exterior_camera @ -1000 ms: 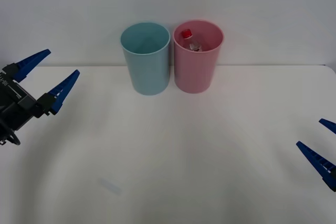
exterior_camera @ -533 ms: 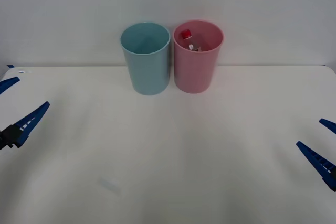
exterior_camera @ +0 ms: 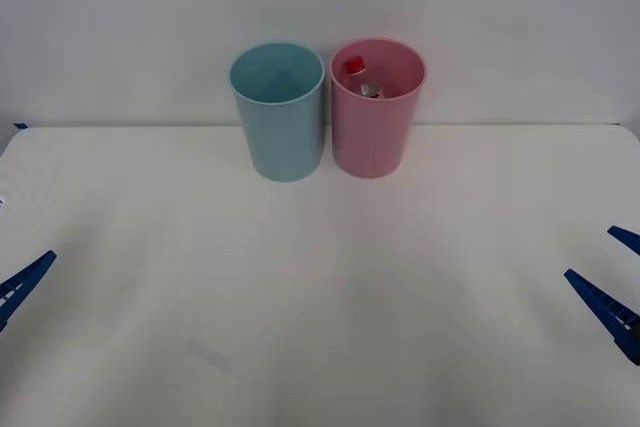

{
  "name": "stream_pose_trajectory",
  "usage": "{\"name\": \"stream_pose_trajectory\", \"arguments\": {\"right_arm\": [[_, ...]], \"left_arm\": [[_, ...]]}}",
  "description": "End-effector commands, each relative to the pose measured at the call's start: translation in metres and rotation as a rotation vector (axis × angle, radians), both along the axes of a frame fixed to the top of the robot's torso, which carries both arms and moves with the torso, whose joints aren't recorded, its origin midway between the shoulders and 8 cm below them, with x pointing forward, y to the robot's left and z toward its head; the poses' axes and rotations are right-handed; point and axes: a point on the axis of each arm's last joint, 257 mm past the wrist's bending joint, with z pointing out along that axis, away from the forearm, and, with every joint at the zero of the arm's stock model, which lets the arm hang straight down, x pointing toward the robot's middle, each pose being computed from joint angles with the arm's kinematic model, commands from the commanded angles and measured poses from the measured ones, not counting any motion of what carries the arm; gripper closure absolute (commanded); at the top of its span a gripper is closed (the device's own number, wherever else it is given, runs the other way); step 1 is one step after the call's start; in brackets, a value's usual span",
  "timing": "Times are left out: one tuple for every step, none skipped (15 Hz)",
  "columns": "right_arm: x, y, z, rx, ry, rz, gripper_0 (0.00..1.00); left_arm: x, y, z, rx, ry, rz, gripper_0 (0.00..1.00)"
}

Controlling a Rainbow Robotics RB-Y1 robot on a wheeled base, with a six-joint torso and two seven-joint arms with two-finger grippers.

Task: Grasp the object on the table and drop it into the matching bin: aluminum can to the light blue bin, PET bottle to the pink bin.

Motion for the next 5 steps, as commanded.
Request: {"name": "stream_pose_trajectory", "arguments": {"right_arm": [[0.0,0.0,0.0,0.0,0.0,0.0,0.0],[0.0,0.0,0.0,0.0,0.0,0.0,0.0],[0.0,0.0,0.0,0.0,0.0,0.0,0.0],[0.0,0.0,0.0,0.0,0.0,0.0,0.0],[0.0,0.0,0.0,0.0,0.0,0.0,0.0]], "left_arm": [[-0.0034,0.0037,-0.0026,0.01,0.015,0.001,0.0],[-0.0033,0.0038,-0.0024,0.008,0.017,0.0,0.0],[-0.0041,0.0042,-0.0034,0.007,0.021,0.001,0.0],[-0.0041,0.0032,-0.0033,0.007,0.021,-0.001,0.0],[-0.0041,0.0032,-0.0033,0.007,0.021,-0.001,0.0]]}}
